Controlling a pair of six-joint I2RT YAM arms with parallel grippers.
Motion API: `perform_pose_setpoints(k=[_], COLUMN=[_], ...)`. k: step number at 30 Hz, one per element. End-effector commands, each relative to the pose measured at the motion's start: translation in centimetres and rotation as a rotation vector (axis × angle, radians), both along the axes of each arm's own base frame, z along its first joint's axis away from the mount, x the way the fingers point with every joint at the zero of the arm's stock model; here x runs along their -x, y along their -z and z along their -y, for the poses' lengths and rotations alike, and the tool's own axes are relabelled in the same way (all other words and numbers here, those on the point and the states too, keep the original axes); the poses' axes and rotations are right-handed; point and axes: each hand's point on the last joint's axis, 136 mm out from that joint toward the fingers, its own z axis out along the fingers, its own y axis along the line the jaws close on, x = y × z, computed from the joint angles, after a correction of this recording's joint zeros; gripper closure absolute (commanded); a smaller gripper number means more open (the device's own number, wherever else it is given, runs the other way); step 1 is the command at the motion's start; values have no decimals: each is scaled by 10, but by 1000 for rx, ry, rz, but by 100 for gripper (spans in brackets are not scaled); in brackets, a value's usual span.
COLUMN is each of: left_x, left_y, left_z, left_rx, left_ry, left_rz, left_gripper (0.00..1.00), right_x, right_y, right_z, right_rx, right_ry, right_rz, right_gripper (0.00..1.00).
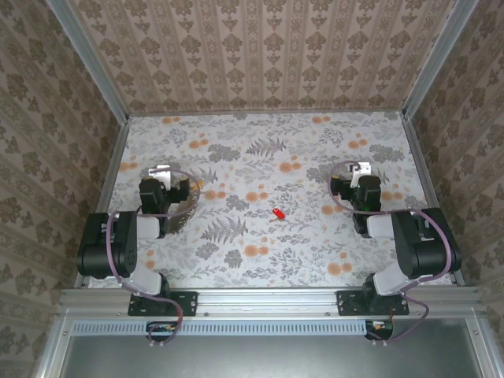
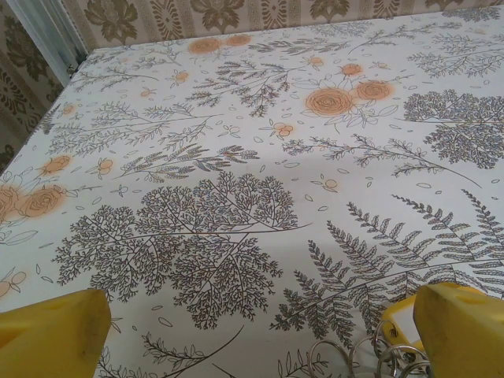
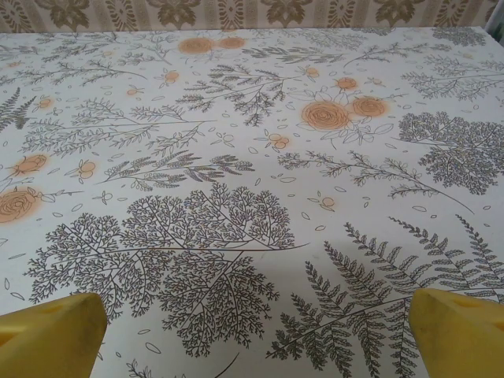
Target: Put the keys on the keyring
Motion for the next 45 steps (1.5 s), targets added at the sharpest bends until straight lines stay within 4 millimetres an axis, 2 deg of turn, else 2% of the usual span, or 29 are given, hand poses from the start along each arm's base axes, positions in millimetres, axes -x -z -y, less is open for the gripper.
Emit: perform_pose_setpoints(k=[1, 28, 29, 31, 34, 36, 38, 40, 42, 45], left_x=[-5, -6, -6, -7, 0, 9, 18, 27, 34, 43], left_y=[-8, -8, -8, -16, -52, -77, -102, -117, -115, -93], left_z=[-1, -4, -4, -2, 11, 27, 43, 43, 54, 65], left_rx=[-9, -4, -6, -13, -39, -29, 54, 199, 296, 370], left_ry=[8, -9, -7, 6, 31, 59, 48, -72, -59, -64], left_rz=[21, 19, 20, 18, -11, -27, -26, -84, -195, -370], left_gripper=[0, 0, 0, 0, 0, 0, 0, 0, 0, 0], right_x=[-7, -7, -7, -6, 6, 13, 18, 23, 33, 52], right_y=[-14, -13, -15, -32, -65, -81, -90, -96, -98, -96], right_z=[-2, -2, 2, 8, -10, -10, -12, -30, -51, -73], right_rx=[-11, -17, -11, 2, 58, 68, 31, -7, -14, -64], right_ry=[-14, -16, 5, 56, 1, 71, 112, 57, -16, -92], right_rz=[48, 44, 50, 71, 87, 64, -13, -70, -106, -181], right_gripper=[0, 0, 0, 0, 0, 0, 0, 0, 0, 0])
